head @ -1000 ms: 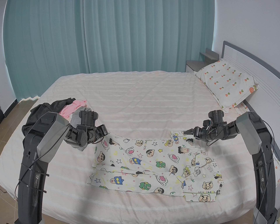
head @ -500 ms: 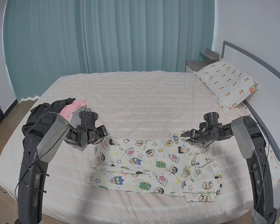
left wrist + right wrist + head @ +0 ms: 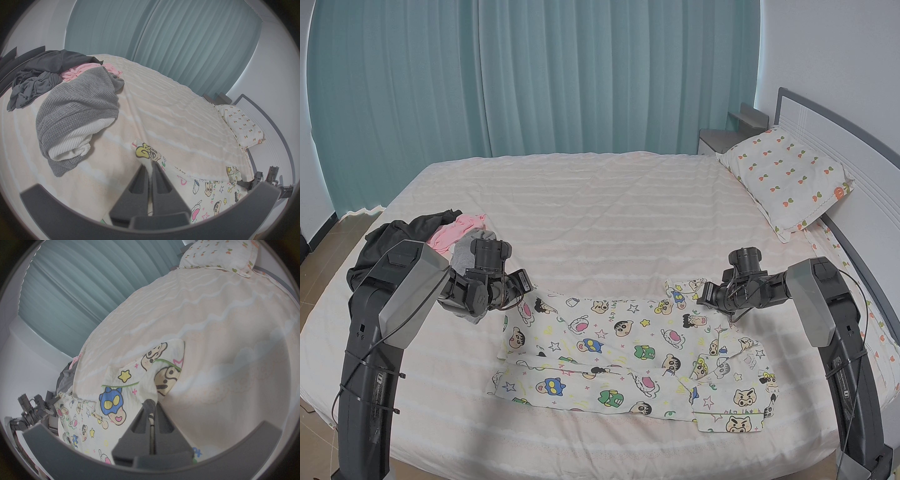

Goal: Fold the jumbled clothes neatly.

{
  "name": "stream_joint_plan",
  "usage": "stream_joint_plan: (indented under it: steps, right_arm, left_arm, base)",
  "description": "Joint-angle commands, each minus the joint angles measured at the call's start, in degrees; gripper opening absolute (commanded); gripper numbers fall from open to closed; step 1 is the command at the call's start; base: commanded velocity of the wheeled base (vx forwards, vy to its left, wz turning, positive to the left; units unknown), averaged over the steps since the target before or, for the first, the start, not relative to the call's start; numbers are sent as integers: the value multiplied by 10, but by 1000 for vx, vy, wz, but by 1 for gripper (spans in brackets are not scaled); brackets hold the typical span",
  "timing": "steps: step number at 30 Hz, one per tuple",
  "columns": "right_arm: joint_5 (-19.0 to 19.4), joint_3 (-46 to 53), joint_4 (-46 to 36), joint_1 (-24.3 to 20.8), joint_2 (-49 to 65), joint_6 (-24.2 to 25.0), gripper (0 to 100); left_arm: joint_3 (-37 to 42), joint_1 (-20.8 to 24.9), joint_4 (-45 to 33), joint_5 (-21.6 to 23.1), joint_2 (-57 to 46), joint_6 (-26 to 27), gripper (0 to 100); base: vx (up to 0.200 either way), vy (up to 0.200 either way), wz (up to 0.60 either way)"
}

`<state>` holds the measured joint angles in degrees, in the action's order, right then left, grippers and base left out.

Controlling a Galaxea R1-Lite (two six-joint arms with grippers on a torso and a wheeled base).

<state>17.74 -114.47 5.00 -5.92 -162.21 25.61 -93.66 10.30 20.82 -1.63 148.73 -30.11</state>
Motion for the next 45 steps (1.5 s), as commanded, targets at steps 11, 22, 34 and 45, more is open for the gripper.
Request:
stream_joint_plan:
  steps: [11, 22, 34, 45]
  right_arm:
    - [1, 30, 0, 10, 98, 49, 0]
    - [8, 108, 8, 14, 155, 42, 0]
    - [62, 283, 38, 14, 253, -8, 0]
    - [74, 430, 126, 12, 310, -41, 0]
  left_arm:
    - [7, -1, 1, -2, -26, 0, 0]
    - [10, -1, 12, -7, -31, 3, 0]
    - [59, -2, 12, -1, -55, 15, 0]
    - [137, 0, 36, 1, -74, 38, 0]
  base:
    - [0, 0, 0]
    - [0, 0, 0]
    - [0, 0, 0]
    - [0, 0, 0]
